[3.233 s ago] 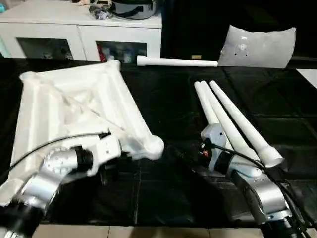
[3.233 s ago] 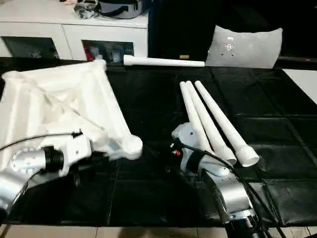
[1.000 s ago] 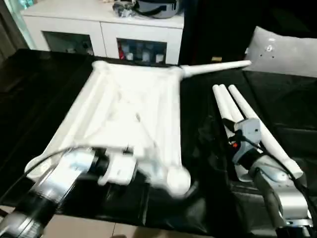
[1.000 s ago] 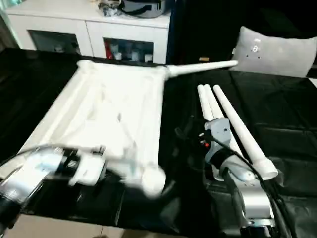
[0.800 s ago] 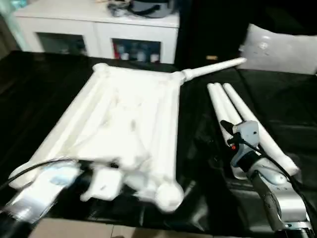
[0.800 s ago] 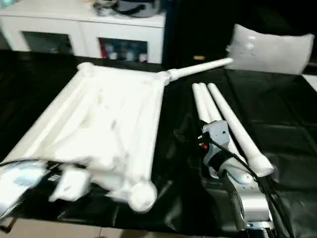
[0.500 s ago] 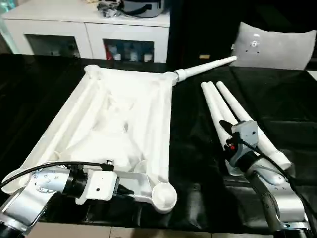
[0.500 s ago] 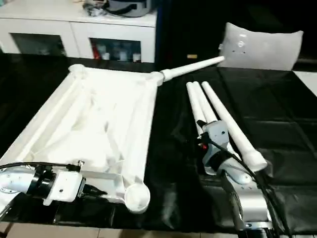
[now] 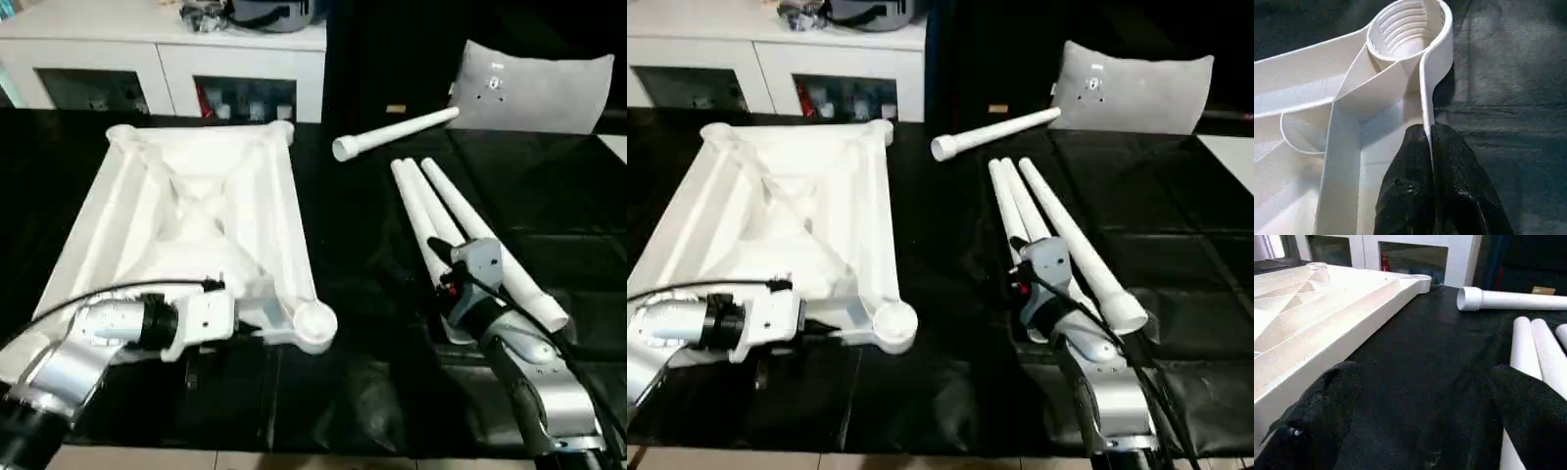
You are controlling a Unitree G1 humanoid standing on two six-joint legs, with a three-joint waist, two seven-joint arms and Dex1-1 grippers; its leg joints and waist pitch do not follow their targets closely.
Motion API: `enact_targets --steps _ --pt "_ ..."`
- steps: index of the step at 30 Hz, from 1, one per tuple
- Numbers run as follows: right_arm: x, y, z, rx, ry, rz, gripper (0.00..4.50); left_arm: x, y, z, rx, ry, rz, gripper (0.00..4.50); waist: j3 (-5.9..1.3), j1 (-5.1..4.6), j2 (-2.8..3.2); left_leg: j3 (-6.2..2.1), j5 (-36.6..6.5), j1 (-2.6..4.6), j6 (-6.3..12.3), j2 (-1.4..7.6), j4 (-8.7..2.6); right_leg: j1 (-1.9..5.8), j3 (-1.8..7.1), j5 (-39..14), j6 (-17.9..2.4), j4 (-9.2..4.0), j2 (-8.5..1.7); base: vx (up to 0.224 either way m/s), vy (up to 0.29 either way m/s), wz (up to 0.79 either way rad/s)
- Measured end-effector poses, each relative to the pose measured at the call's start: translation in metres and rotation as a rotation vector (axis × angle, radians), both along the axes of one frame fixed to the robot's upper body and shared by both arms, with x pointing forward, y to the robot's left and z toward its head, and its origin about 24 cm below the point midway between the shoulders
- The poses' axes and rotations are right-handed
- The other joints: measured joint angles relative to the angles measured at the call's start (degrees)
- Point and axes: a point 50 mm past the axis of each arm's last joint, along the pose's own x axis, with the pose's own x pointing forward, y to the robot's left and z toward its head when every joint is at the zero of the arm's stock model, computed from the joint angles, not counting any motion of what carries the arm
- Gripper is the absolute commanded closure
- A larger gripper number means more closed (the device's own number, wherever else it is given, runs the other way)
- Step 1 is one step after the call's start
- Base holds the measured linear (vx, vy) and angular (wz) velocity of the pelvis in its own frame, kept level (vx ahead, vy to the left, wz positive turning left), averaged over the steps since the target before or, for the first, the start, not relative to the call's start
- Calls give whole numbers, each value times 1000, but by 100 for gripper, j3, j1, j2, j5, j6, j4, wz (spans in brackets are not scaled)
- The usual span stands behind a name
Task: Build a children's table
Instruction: Insert table leg to table base
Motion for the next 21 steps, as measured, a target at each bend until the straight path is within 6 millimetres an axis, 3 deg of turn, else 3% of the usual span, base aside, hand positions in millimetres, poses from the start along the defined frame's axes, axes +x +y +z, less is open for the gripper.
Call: enact_targets --steps 1,3,7,13,17,18,21 --pt "0 0 0 0 0 0 3 1 1 0 2 -6 -2 450 0 3 0 0 0 0 0 0 0 0 0 0 -1 0 0 0 0 0" --pt "0 0 0 2 3 0 0 5 5 0 -5 -1 -2 405 0 8 0 0 0 2 0 0 1 0 0 -7 13 0 0 0 0 0" --pt "-1 1 1 5 1 2 0 3 9 3 -24 19 -8 387 0 5 0 0 0 2 0 1 2 0 0 -12 20 0 0 0 0 0" --pt "-3 5 11 18 -25 0 0 2 5 30 -260 -13 52 323 -1 70 0 2 0 6 0 2 3 2 0 2 -4 2 0 0 0 0" --pt "-3 7 17 -5 25 -59 0 7 -4 45 -491 -45 223 303 -5 94 -10 2 1 9 0 2 15 10 0 -8 13 6 0 0 0 0" --pt "-3 7 17 -19 47 -79 0 9 -6 47 -521 -55 259 279 -7 86 -18 2 1 10 0 2 16 11 0 -8 15 6 0 0 0 0" --pt "-3 3 14 -74 162 -171 0 6 -12 48 -573 -64 368 264 -9 67 -23 1 1 19 0 2 21 21 2 -12 21 6 1 0 0 0"
